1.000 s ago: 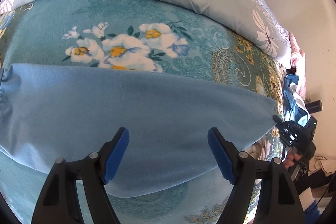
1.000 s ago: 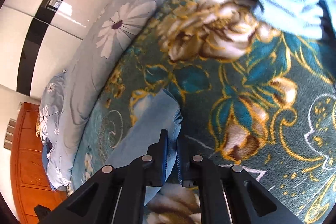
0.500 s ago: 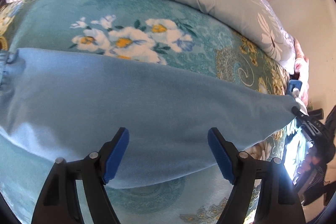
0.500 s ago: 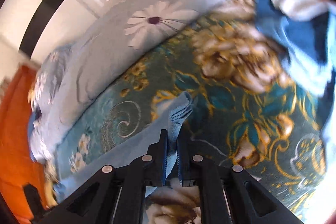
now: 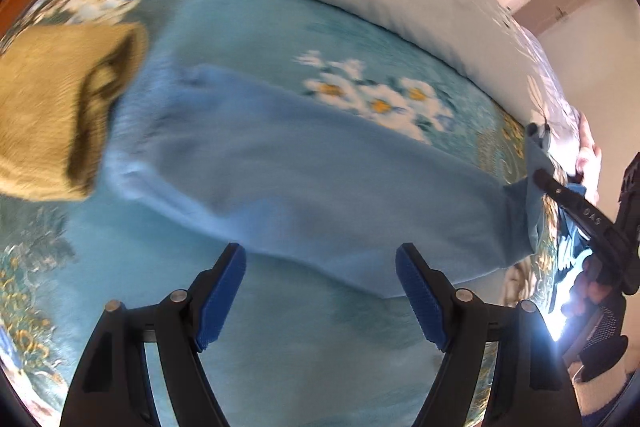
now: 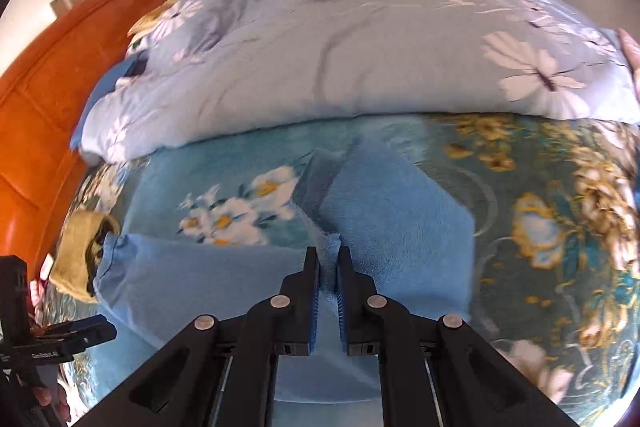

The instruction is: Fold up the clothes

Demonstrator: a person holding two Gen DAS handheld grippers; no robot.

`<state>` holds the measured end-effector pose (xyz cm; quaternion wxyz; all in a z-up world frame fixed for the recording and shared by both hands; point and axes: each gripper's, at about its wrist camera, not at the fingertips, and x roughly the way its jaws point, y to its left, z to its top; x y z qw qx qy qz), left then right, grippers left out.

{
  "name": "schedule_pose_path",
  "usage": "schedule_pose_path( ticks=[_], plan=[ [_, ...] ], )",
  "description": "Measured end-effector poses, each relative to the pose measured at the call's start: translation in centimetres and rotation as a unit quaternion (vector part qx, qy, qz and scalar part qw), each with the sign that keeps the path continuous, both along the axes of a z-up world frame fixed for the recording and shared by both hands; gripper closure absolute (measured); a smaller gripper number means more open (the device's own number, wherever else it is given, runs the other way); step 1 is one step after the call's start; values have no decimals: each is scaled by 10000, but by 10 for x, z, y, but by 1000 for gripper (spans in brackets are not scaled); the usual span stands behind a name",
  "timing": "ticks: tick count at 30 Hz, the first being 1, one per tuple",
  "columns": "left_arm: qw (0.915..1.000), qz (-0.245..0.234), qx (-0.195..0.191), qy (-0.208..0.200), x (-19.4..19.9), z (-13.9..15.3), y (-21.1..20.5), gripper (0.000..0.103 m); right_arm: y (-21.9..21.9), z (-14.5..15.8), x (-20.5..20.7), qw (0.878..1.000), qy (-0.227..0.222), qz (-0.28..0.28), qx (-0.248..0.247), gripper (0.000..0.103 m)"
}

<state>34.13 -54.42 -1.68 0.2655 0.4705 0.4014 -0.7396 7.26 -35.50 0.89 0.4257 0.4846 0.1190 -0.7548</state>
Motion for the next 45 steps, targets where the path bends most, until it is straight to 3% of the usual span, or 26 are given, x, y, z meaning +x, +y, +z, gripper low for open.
schedule_pose_path(
  ticks=[8, 18, 21, 23, 27, 31, 35, 38, 45],
  plan=[
    [9987, 474, 184, -7, 57, -14, -21, 24, -75, -30, 74, 9967, -116, 748, 291, 95],
    [9972, 637, 383, 99, 67, -29, -42, 24, -100, -73, 127, 9902, -136, 1142, 789, 91],
    [9977, 569, 363, 100, 65, -31, -47, 24, -97, -76, 131, 9911, -297, 1072, 730, 88],
    [9977, 551, 378, 119, 63, -33, -51, 24, -94, -75, 134, 9916, -468, 1075, 553, 76],
    [9961, 631, 554, 262, 62, -40, -61, 24, -87, -62, 140, 9910, -668, 1151, 137, 65],
    [9876, 1017, 995, 658, 69, -52, -73, 24, -64, -45, 130, 9960, -474, 760, -32, 60],
    [9792, 1324, 1260, 875, 73, -61, -79, 24, -42, -55, 103, 9980, -534, 243, 216, 60],
    [9767, 1361, 1382, 915, 71, -65, -81, 24, -50, -65, 96, 9936, -943, 613, 143, 60],
    [9807, 1142, 1352, 830, 67, -66, -85, 24, -83, -87, 108, 9790, -966, 1742, 436, 59]
  ],
)
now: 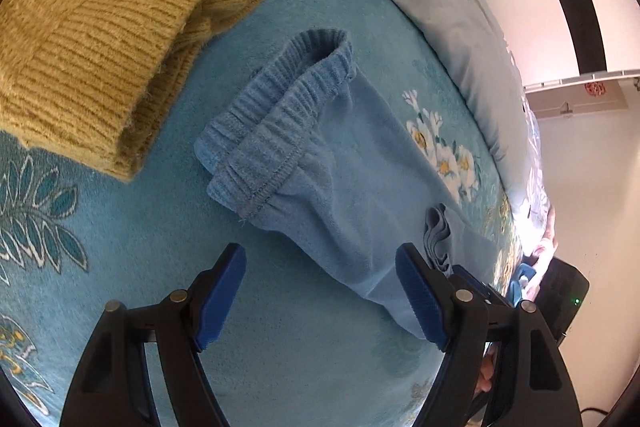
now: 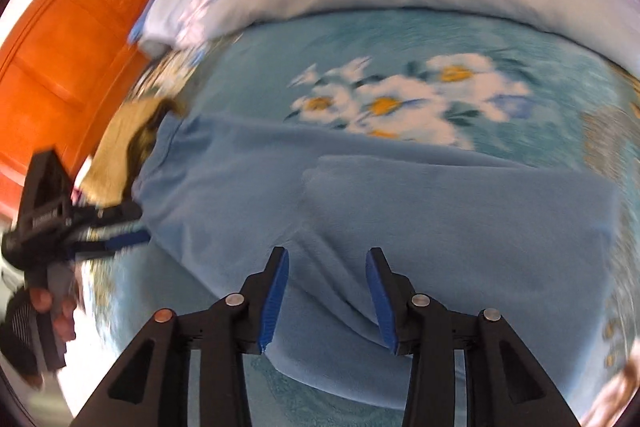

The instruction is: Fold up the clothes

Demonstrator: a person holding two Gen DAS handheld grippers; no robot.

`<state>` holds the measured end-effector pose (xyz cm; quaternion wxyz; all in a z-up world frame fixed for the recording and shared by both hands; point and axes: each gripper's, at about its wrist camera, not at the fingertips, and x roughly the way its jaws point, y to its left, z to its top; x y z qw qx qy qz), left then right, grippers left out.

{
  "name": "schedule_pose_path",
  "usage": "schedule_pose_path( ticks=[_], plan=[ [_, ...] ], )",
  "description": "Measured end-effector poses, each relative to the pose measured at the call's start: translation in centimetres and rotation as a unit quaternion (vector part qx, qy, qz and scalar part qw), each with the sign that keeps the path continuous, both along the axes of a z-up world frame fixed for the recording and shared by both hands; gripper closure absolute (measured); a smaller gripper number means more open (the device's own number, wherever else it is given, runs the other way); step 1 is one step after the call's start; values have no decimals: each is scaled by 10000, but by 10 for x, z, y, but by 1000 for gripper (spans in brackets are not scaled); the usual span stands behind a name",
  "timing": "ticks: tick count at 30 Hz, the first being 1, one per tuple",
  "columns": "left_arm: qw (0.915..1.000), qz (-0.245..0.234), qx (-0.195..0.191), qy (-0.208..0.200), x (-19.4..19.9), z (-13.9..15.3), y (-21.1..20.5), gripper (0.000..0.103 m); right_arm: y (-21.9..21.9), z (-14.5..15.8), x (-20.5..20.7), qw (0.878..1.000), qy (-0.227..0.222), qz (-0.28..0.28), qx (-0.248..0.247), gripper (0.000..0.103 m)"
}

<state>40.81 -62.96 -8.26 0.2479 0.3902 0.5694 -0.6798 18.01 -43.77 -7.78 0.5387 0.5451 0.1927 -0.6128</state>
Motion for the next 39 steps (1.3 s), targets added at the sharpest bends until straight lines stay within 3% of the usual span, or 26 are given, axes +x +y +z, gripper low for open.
schedule_pose_path(
  ticks=[5, 7, 11, 14, 22, 27, 30, 34, 37, 39],
  plan=[
    [10000, -13, 7, 1, 4, -2, -4, 24, -7, -6, 14, 9981, 64, 570, 205, 57],
    [10000, 19, 33, 28, 4, -4, -4, 24, -6, -4, 16, 9978, 148, 616, 216, 61],
    [9999, 55, 95, 68, 6, -7, -4, 24, -2, -2, 20, 9966, 425, 624, 339, 92],
    [9998, 86, 139, 87, 4, -10, -4, 24, -3, 0, 19, 9958, 536, 650, 347, 96],
    [9996, 231, 159, 85, 5, -12, -7, 24, -5, 39, 11, 9947, 972, 267, -182, 96],
    [9997, 148, 168, 68, 0, -12, -5, 24, -11, 9, 40, 9950, 809, 561, 161, 93],
    [9998, 111, 166, 37, -1, -14, -5, 24, -6, 2, 45, 9971, 649, 382, 141, 92],
    [9995, 212, 226, 55, -1, -17, -5, 24, -1, 8, 40, 9996, 174, 227, -41, 73],
    [9995, 234, 196, 26, -2, -15, -5, 24, 6, 23, 36, 9994, -32, 204, -266, 72],
    [9997, 206, 113, -39, -2, -9, -3, 24, 15, 37, 22, 9990, 105, -149, -413, 72]
  ],
)
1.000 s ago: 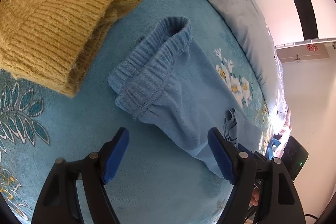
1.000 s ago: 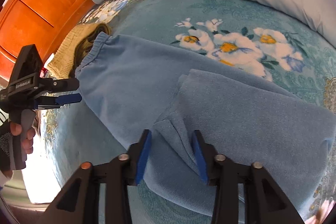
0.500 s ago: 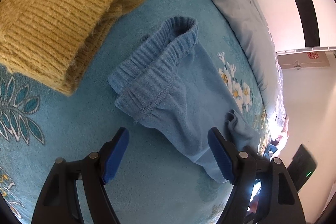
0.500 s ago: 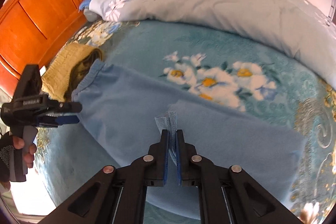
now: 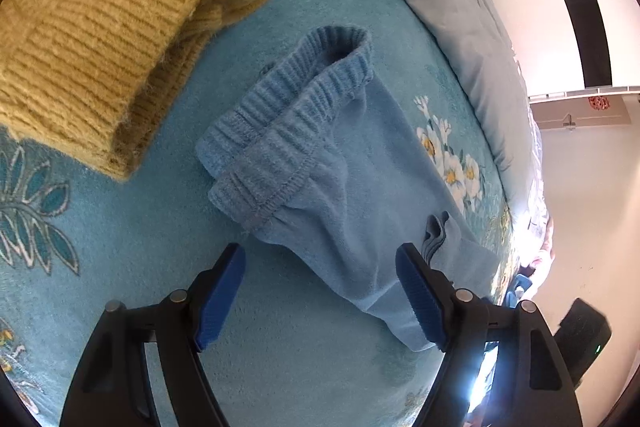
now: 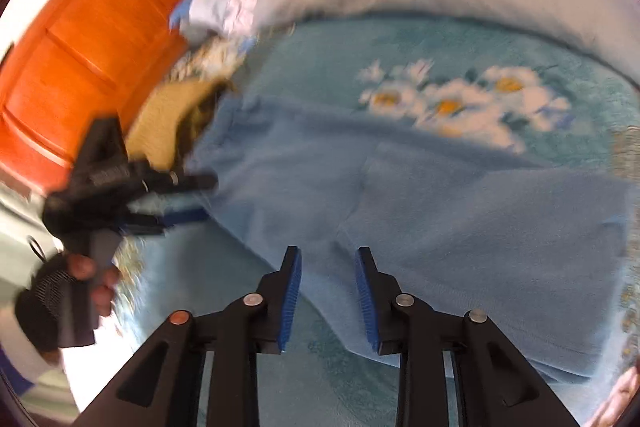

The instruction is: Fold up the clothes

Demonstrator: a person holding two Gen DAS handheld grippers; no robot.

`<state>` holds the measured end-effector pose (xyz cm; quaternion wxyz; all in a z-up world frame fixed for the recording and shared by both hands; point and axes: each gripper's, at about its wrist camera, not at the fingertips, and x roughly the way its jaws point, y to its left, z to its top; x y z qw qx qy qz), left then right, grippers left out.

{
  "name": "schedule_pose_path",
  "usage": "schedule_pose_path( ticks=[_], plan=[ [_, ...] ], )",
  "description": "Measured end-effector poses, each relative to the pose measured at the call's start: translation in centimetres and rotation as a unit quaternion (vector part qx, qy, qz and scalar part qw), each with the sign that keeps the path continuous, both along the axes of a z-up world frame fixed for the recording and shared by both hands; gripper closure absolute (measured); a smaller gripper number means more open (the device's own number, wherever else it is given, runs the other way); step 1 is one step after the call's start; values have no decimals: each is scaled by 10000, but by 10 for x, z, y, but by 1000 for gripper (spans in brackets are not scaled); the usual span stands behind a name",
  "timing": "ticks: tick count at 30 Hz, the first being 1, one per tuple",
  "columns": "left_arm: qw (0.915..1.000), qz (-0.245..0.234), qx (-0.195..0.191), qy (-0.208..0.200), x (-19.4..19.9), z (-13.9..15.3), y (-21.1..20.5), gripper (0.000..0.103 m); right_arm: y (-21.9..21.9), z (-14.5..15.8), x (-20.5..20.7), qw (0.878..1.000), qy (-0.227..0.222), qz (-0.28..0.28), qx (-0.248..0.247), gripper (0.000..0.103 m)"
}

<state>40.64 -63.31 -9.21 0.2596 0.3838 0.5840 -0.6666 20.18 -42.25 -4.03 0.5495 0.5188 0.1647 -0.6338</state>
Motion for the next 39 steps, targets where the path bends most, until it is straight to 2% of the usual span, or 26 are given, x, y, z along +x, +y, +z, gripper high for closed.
schedule_pose_path(
  ticks=[4, 7, 9, 12, 14, 18, 19, 24, 27, 28, 29, 31, 36, 39],
  plan=[
    [9991, -216, -335, -124, -3, 23, 9, 24, 33, 12, -59, 9921, 484, -1130, 246, 72],
    [9938, -806, -757, -104, -23, 47, 24, 24, 59, 7, -100, 9806, 601, -1765, 604, 72],
    [9859, -1368, -960, -6, -53, 57, 38, 24, 70, 1, -119, 9754, 496, -2012, 755, 72],
    [9757, -1950, -946, 330, -99, 58, 56, 24, 77, -4, -134, 9730, 196, -2192, 699, 72],
    [9667, -2299, -903, 668, -128, 58, 77, 24, 73, -9, -140, 9731, 153, -2190, 697, 72],
    [9516, -2823, -992, 700, -180, 50, 104, 24, 68, -12, -153, 9741, 79, -2171, 625, 72],
    [9504, -2879, -966, 669, -185, 47, 108, 24, 68, -12, -157, 9739, 37, -2187, 600, 72],
    [9573, -2789, -658, 382, -181, 26, 113, 24, 60, -17, -181, 9740, -265, -2190, 511, 72],
    [9622, -2657, -478, 347, -171, 21, 112, 24, 52, -26, -189, 9754, -430, -2065, 645, 73],
    [9630, -2634, -453, 342, -169, 21, 113, 24, 50, -27, -190, 9762, -456, -2017, 655, 76],
    [9635, -2621, -442, 329, -168, 21, 114, 24, 49, -27, -191, 9771, -460, -1966, 668, 87],
    [9648, -2577, -412, 316, -170, 16, 112, 24, 45, -27, -194, 9785, -413, -1890, 720, 91],
    [9667, -2516, -379, 265, -168, 10, 113, 24, 30, -32, -202, 9812, -219, -1712, 864, 94],
    [9681, -2467, -354, 266, -166, 10, 110, 24, 25, -40, -206, 9810, -281, -1682, 928, 94]
  ],
)
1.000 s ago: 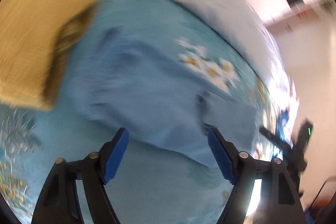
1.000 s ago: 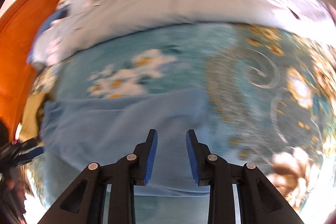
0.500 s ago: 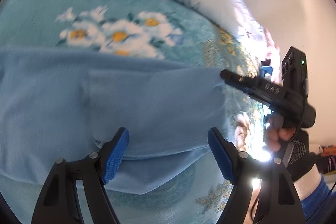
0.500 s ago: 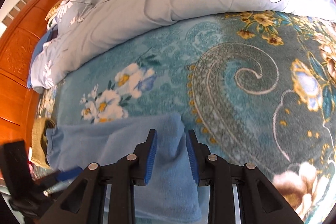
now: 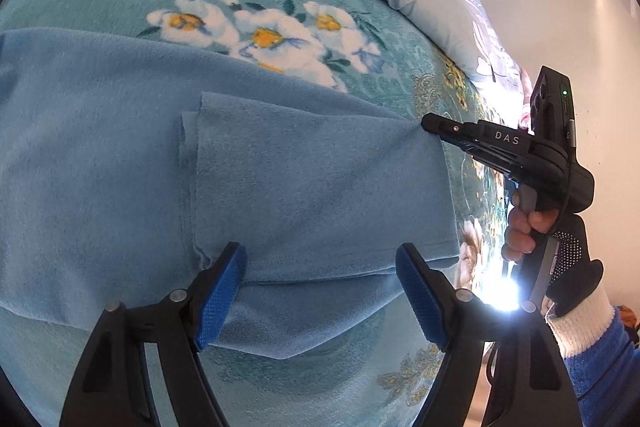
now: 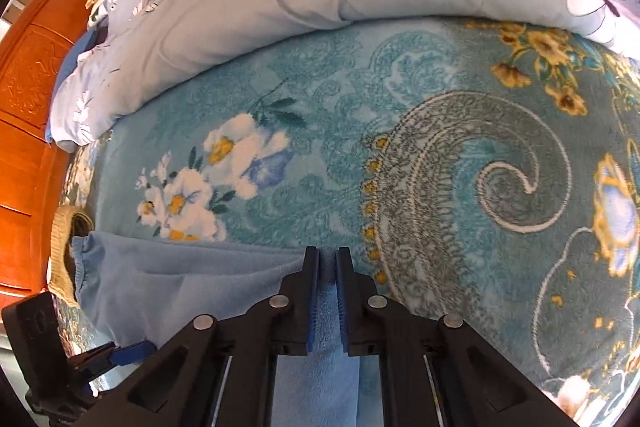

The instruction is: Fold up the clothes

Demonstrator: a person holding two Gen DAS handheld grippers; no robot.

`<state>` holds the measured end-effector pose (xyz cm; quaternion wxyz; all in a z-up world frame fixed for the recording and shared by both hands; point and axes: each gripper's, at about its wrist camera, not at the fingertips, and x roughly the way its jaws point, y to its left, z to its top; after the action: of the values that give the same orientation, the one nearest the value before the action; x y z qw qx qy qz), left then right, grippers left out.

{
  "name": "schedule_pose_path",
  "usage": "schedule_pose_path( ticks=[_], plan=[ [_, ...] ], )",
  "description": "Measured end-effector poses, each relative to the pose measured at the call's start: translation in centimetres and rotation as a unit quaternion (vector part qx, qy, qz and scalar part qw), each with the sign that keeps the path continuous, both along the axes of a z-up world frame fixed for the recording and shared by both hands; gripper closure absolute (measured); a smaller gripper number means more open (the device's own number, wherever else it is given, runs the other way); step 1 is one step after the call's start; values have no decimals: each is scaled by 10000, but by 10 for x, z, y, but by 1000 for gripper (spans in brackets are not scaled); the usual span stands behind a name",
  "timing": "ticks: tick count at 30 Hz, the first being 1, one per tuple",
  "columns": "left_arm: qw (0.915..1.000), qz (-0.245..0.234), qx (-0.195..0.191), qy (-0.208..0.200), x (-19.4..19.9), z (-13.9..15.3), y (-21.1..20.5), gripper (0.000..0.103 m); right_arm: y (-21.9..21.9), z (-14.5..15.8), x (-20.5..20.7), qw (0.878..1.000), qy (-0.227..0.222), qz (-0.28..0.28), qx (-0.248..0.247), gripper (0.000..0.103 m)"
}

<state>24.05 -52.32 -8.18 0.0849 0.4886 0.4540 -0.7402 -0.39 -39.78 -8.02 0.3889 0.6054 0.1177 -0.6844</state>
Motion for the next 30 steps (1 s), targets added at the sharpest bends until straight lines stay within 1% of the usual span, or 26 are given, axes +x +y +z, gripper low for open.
schedule_pose_path(
  ticks=[3, 4, 6, 9, 10, 12, 15, 16, 17, 19, 20, 22, 23, 26, 30],
  plan=[
    [10000, 32, -13, 34, 0, 4, -1, 24, 2, 4, 1, 10000, 43, 53, -44, 93],
    [10000, 42, -41, 70, 1, 8, -1, 24, 5, 8, 1, 9999, 77, 50, -85, 91],
    [9998, 83, -137, 145, 5, 18, -1, 24, 11, 19, 5, 9996, 223, 24, -185, 91],
    [9987, 210, -437, 142, 17, 30, -4, 24, 23, 37, 20, 9982, 506, 40, -317, 91],
    [9980, 243, -582, 45, 21, 31, -5, 24, 26, 40, 28, 9978, 571, 59, -327, 91],
    [9956, 309, -872, -148, 28, 31, -7, 24, 33, 42, 45, 9979, 533, 109, -363, 91],
    [9895, 288, -1300, -557, 32, 23, -10, 24, 38, 37, 79, 9981, 488, 245, -299, 91],
    [9875, 259, -1406, -660, 31, 21, -11, 24, 39, 33, 90, 9981, 473, 286, -269, 87],
    [9853, 231, -1512, -764, 31, 18, -11, 24, 39, 29, 99, 9983, 439, 294, -243, 80],
    [9812, 174, -1687, -917, 31, 11, -10, 24, 39, 21, 111, 9986, 392, 299, -197, 74],
    [9803, 136, -1704, -988, 32, 6, -11, 24, 39, 18, 115, 9986, 393, 292, -175, 72],
    [9817, 145, -1632, -966, 34, 2, -11, 24, 40, 14, 121, 9987, 416, 258, -152, 68],
    [9826, 191, -1571, -968, 36, -1, -11, 24, 40, 14, 122, 9987, 417, 242, -159, 64],
    [9860, 344, -1338, -938, 43, -6, -13, 24, 38, 13, 127, 9987, 437, 230, -151, 59],
    [9873, 403, -1239, -904, 45, -10, -15, 24, 33, 14, 133, 9980, 532, 316, -118, 58]
  ],
)
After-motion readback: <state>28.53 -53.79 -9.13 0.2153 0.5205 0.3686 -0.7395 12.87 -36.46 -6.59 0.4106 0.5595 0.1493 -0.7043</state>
